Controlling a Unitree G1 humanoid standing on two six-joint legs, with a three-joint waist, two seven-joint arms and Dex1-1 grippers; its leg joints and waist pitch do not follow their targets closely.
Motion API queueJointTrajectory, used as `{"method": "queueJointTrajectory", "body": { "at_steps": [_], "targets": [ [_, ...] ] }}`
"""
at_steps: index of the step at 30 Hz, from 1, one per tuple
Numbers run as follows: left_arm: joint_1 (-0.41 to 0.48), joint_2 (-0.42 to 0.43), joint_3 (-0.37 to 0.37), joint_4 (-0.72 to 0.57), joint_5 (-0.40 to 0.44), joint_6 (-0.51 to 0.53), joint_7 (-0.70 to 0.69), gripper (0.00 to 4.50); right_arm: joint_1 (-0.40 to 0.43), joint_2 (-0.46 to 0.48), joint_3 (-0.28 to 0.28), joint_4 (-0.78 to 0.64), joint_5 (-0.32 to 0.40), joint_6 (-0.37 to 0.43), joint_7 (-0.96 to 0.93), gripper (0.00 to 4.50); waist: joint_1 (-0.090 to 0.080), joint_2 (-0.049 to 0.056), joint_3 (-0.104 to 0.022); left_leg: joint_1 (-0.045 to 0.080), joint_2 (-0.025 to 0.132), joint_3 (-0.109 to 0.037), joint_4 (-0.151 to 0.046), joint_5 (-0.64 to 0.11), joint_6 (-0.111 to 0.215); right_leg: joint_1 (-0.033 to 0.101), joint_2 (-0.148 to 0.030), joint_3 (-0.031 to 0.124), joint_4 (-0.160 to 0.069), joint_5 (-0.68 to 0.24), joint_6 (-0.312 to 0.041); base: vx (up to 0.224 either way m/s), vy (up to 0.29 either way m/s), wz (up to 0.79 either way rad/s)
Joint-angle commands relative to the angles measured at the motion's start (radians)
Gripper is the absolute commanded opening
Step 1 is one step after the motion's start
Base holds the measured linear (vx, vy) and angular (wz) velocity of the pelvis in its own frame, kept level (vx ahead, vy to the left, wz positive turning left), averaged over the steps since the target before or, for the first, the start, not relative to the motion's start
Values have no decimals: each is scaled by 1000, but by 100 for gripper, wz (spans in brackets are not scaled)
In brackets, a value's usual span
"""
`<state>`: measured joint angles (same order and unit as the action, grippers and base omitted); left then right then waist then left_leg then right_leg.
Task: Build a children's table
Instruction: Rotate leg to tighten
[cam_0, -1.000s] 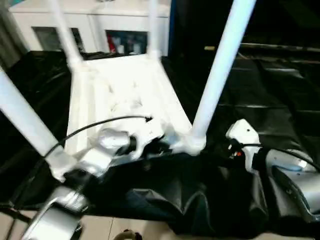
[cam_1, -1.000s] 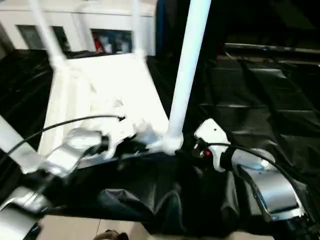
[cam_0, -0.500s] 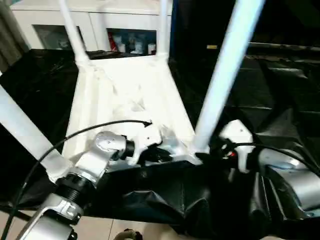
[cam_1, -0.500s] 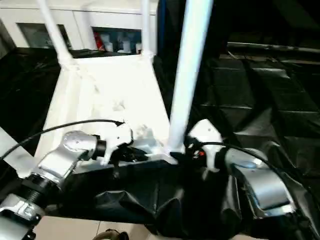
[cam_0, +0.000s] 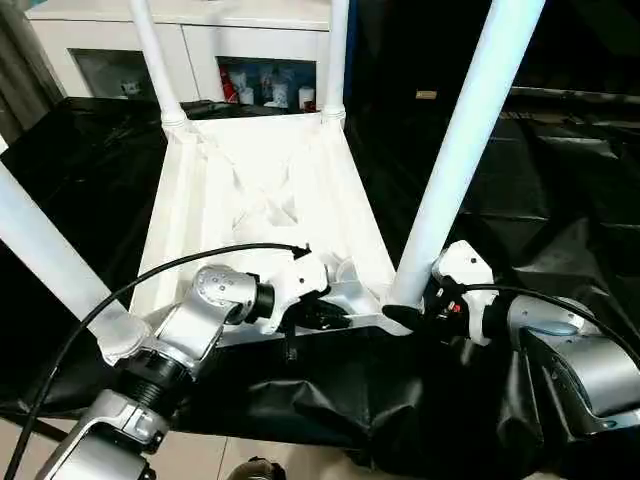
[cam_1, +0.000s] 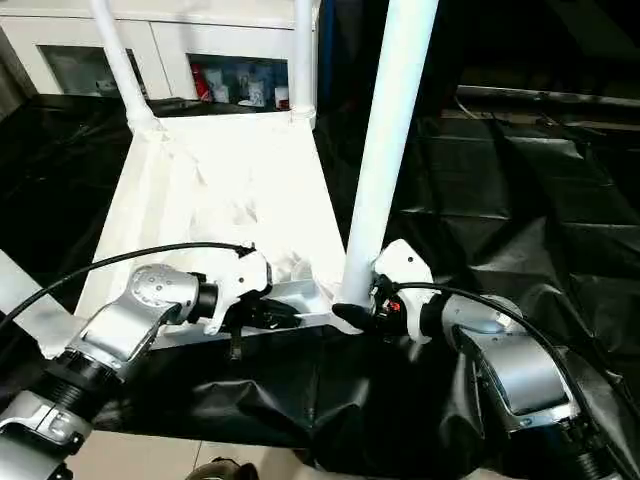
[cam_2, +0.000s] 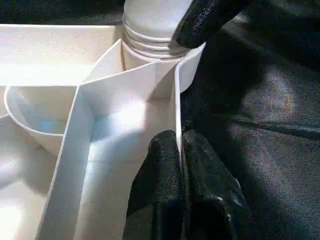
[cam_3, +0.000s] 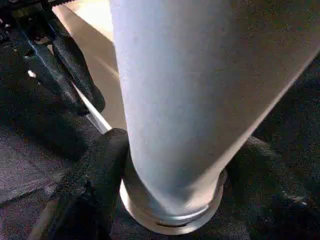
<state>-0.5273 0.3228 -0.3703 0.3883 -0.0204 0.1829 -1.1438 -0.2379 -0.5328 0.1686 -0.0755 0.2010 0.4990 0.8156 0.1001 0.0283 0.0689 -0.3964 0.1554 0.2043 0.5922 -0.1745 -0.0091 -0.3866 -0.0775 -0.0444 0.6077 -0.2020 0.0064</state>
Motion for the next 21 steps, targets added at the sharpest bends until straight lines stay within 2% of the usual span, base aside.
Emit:
{"method": "queueJointTrajectory", "body": {
  "at_steps": [1,15,18,21],
  "targets": [
    [-10,-12,-15,-43,-11,-3,-18,0,0,1,14,1,2,5,12,273,-5,-11,-57,33,85,-42,-78,-216,32,28,-87,49,-72,-160,-243,0,0,0],
    [-4,-21,-12,-33,-5,8,9,0,27,24,26,7,3,-3,1,222,-8,-13,-57,34,86,-43,-80,-240,21,26,-88,49,-76,-202,-233,0,0,0],
    [-8,-30,-10,-15,9,12,40,0,37,47,16,20,-1,-7,-29,213,-9,-13,-56,36,86,-43,-81,-251,14,25,-88,50,-78,-222,-228,0,0,0],
    [-21,-47,-5,17,28,23,91,0,43,77,2,43,-6,-10,-72,210,-11,-14,-52,38,85,-43,-84,-285,1,21,-89,51,-86,-282,-217,0,0,0]
  ]
}}
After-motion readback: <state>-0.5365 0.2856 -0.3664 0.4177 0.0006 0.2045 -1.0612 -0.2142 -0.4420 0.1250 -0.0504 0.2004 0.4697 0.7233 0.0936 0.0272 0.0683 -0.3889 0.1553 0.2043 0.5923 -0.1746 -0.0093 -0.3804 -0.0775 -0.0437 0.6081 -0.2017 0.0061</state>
